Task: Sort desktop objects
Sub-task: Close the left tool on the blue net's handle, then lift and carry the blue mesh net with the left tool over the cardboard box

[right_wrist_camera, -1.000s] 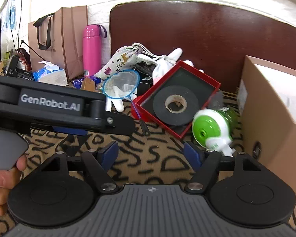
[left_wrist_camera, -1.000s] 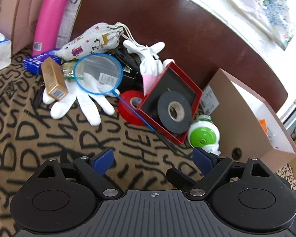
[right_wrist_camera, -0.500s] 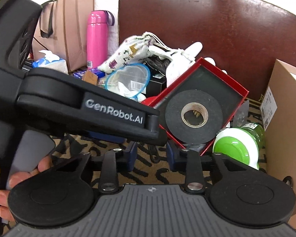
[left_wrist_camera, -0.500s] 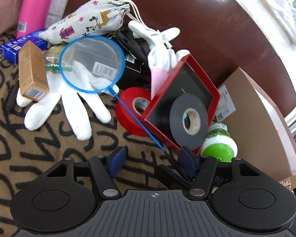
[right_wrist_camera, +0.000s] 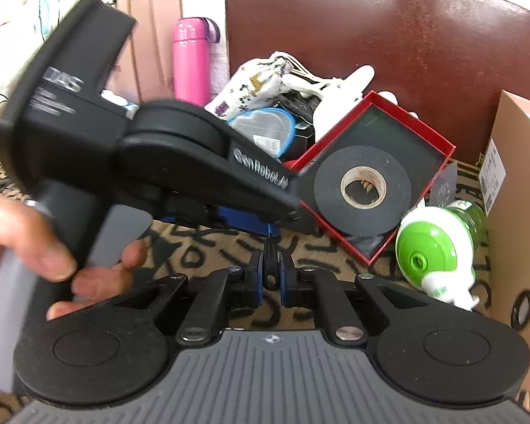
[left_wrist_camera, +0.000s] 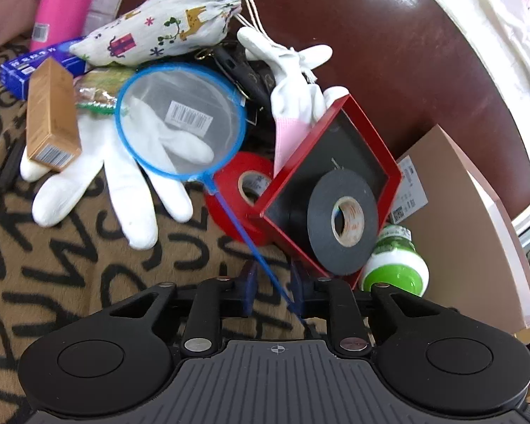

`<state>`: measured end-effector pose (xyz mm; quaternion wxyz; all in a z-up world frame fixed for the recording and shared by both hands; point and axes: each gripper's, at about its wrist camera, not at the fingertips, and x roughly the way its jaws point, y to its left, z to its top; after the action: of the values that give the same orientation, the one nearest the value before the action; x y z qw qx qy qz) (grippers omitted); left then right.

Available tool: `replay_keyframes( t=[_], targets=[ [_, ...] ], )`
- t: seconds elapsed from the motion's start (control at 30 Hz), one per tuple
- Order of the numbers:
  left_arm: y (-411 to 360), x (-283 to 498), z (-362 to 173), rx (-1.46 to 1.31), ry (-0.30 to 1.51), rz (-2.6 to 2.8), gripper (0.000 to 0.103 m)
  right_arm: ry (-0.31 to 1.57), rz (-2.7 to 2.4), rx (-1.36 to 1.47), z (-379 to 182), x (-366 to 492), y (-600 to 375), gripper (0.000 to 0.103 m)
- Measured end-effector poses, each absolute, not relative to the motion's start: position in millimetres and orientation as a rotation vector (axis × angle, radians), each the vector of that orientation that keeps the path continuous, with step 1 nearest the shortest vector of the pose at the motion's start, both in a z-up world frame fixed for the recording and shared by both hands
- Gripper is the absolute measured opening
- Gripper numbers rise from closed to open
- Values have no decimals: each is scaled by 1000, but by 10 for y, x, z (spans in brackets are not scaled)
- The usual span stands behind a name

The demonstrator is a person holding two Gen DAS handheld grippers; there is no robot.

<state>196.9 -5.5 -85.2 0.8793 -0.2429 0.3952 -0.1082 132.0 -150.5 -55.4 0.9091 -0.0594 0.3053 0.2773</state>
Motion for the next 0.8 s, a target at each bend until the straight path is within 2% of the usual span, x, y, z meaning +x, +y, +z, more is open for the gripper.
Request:
replay_keyframes(
  t=[0.3, 0.5, 0.57, 0.8],
  targets=[
    [-106, 1664, -859, -519, 818, -226, 29, 650, 599, -76, -514, 884, -1808, 10],
    [-232, 1466, -806, -502, 806, -253, 18, 647, 606, -43, -489, 646, -1966, 10],
    [-285, 1371, -742, -491, 784, -262, 8, 638, 607, -37, -464, 563, -2028, 10],
    [-536, 1120, -377, -440, 689, -324, 4, 580, 583, -22, -328, 322, -2260, 10]
  ],
)
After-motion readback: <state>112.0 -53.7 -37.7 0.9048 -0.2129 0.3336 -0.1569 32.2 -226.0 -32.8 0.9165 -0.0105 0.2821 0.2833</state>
